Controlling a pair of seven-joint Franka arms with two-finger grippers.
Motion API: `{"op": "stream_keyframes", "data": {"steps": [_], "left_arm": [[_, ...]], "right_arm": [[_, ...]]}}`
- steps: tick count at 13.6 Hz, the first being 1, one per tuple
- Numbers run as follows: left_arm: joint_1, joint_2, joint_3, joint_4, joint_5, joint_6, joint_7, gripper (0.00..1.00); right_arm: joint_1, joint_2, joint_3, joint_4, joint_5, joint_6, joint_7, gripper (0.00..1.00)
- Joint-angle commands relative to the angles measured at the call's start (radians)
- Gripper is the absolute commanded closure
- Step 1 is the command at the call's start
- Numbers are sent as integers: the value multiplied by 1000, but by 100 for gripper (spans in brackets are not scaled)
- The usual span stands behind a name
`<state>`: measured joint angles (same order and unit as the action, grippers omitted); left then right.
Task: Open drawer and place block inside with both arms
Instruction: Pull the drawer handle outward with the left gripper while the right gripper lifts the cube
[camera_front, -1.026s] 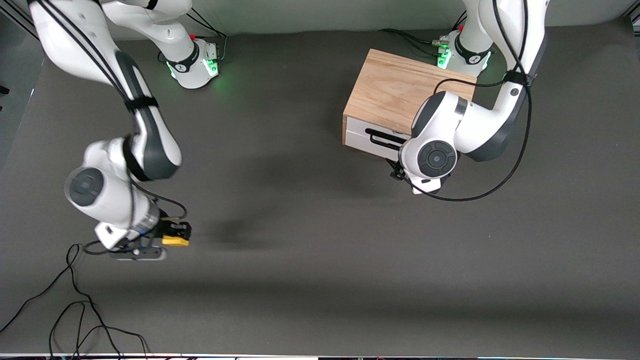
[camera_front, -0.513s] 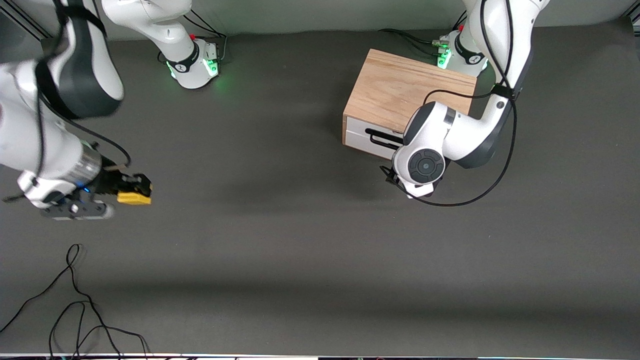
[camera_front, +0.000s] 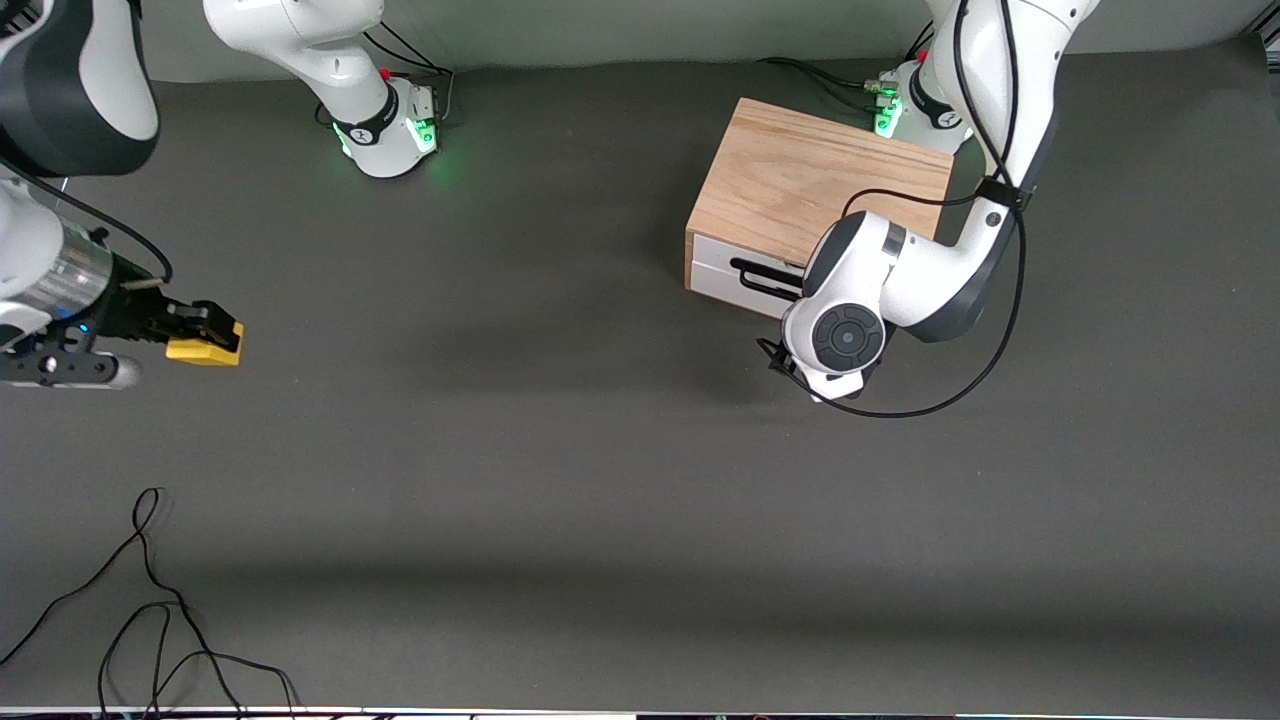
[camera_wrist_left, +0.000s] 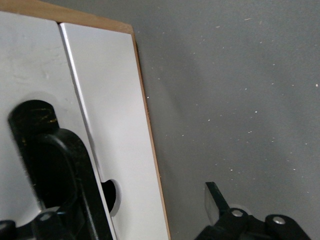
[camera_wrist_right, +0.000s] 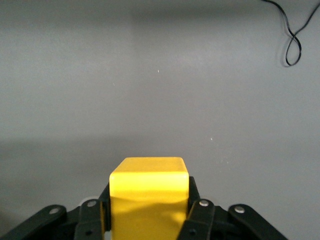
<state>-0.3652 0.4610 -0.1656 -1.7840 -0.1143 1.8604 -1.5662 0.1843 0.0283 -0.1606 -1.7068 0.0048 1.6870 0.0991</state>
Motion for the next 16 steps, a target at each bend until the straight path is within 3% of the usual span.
{"op": "stream_keyframes", "data": {"steps": [1, 6, 16], "left_arm": [[-14, 5, 8, 1, 27, 75, -20, 0], [-17, 13, 8, 5, 30, 213, 0, 0], [-29, 25, 6, 78, 74, 322, 46, 0]], "right_arm": [[3, -73, -7, -48, -6, -38, -16, 76], [6, -76, -8, -43, -8, -41, -6, 76], [4, -80, -27, -56, -17, -41, -27, 76]]}}
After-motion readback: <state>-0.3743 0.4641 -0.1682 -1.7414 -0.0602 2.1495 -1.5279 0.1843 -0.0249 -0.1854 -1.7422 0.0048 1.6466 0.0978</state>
